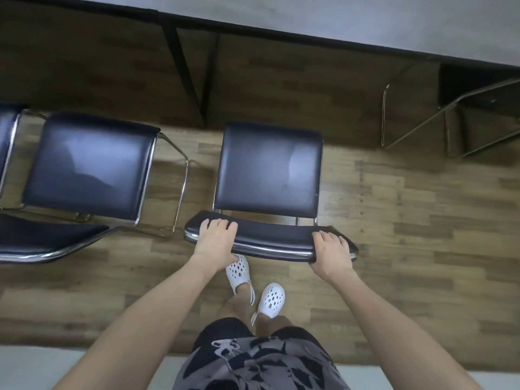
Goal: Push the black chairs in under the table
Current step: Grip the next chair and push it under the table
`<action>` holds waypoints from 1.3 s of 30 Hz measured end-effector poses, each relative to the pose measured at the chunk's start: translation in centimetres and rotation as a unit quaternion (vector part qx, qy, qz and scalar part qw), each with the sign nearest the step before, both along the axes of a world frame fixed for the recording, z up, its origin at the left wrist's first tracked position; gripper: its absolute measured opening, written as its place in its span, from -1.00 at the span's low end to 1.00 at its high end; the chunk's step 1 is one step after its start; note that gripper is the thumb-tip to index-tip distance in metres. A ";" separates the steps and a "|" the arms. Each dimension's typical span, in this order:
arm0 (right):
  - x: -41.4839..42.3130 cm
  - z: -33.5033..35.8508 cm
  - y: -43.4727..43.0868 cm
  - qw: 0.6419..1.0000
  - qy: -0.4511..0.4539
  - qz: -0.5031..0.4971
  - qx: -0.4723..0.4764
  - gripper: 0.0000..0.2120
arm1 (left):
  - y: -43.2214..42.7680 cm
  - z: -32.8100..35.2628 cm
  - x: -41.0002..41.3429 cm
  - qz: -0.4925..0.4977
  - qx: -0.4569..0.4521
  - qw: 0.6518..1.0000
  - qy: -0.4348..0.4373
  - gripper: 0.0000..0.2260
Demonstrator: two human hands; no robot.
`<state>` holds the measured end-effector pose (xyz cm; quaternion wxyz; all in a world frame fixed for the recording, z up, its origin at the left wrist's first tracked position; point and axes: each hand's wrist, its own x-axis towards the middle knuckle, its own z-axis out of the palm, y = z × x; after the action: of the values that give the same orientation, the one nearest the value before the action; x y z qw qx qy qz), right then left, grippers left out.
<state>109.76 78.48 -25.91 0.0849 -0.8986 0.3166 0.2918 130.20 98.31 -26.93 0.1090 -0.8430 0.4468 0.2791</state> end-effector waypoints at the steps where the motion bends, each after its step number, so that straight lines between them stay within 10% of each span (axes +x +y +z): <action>1: 0.0 -0.2 0.0 1.000 -0.006 0.002 -0.002 -0.58 | 0.0 -0.1 0.0 0.004 -0.005 1.000 -0.005 -0.33; 39: 1.4 -0.4 -0.8 0.998 -0.042 -0.024 -0.030 -0.67 | -1.9 0.6 1.0 -0.011 0.026 0.998 -0.053 -0.45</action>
<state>111.14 77.64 -26.30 0.0781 -0.9045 0.3427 0.2417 131.17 96.38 -26.30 0.1574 -0.8488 0.4418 0.2442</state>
